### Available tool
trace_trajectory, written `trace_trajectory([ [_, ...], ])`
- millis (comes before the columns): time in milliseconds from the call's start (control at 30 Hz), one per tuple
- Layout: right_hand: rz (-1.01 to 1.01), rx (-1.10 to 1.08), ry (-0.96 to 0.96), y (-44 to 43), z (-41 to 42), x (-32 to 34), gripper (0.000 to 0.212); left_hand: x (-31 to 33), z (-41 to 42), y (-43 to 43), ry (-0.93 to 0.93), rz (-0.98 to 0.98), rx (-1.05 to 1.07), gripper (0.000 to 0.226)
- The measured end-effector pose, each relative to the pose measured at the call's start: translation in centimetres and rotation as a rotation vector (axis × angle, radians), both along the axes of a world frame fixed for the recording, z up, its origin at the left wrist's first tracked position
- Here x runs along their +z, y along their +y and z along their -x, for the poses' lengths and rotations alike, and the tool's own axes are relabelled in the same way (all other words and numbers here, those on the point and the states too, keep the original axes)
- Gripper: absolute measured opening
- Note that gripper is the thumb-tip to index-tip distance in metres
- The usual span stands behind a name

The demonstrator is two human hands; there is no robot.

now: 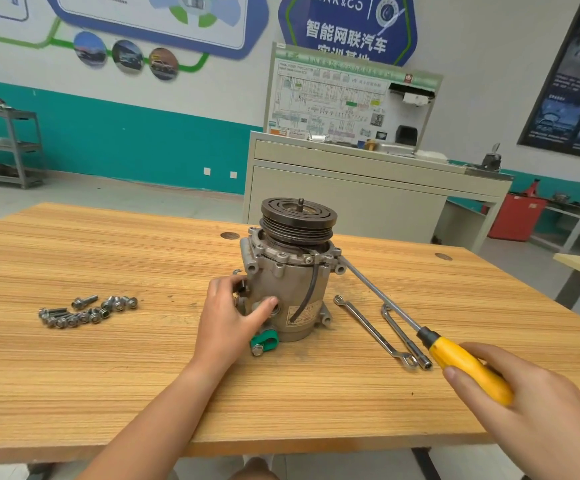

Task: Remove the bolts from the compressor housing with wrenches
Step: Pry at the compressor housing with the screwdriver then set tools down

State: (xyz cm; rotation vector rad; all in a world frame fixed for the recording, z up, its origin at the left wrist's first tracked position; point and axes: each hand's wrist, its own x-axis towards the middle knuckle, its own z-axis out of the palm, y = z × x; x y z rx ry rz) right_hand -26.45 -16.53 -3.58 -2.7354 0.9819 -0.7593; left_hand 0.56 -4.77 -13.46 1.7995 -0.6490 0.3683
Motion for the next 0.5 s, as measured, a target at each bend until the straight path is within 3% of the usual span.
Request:
trace_trajectory([
  [67,0.056,0.001,0.063,0.6,0.0,0.4,0.015,0.0,0.0,-0.1,-0.003,-0.004,0.010,0.063],
  [300,0.281,0.067,0.267,3.5,-1.6,1.2,0.038,0.3,0.4,-0.3,0.001,-0.012,0.047,0.063],
  [500,0.308,0.085,0.326,6.4,-3.9,0.4,0.041,0.0,1.4,-0.5,-0.017,-0.042,0.078,0.062],
])
